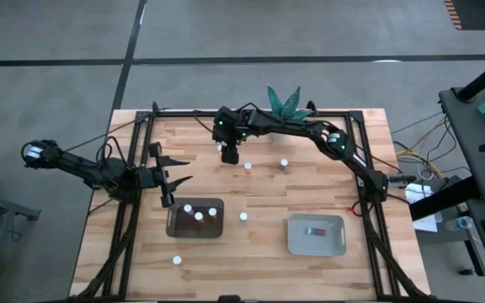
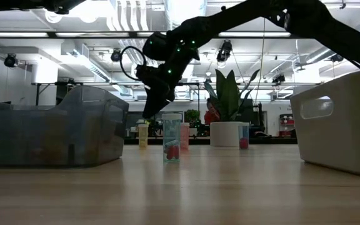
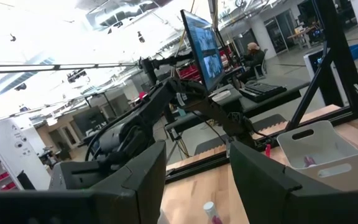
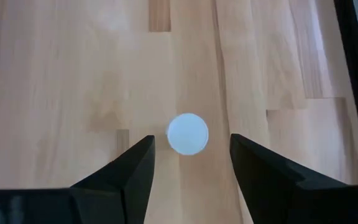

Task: Pick and place medicine bottles into bin by pill shape (circle, oval)
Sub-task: Put the yellow tablet bottle into the black bin

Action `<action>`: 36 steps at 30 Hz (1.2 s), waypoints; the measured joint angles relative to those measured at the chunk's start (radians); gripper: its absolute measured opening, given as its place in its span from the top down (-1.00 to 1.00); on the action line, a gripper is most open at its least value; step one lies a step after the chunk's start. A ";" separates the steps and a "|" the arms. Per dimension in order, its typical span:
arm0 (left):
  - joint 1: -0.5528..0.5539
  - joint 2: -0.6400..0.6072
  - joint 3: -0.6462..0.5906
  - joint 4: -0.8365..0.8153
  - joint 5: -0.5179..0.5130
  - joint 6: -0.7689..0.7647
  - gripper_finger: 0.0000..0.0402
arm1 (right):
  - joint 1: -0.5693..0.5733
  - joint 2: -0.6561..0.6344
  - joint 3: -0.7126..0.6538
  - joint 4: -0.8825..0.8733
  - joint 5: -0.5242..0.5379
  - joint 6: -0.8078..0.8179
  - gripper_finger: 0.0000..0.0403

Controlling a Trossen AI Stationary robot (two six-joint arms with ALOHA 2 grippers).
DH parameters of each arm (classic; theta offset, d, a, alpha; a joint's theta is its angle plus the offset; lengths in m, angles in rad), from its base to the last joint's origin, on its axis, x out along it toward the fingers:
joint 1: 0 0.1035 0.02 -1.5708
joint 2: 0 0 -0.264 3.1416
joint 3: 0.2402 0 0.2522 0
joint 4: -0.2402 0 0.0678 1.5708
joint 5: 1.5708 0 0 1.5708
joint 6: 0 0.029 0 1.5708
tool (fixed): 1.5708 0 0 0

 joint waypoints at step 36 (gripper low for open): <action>0.000 0.000 0.000 0.000 0.000 0.007 0.19 | -0.003 0.002 -0.121 0.176 -0.008 0.005 0.00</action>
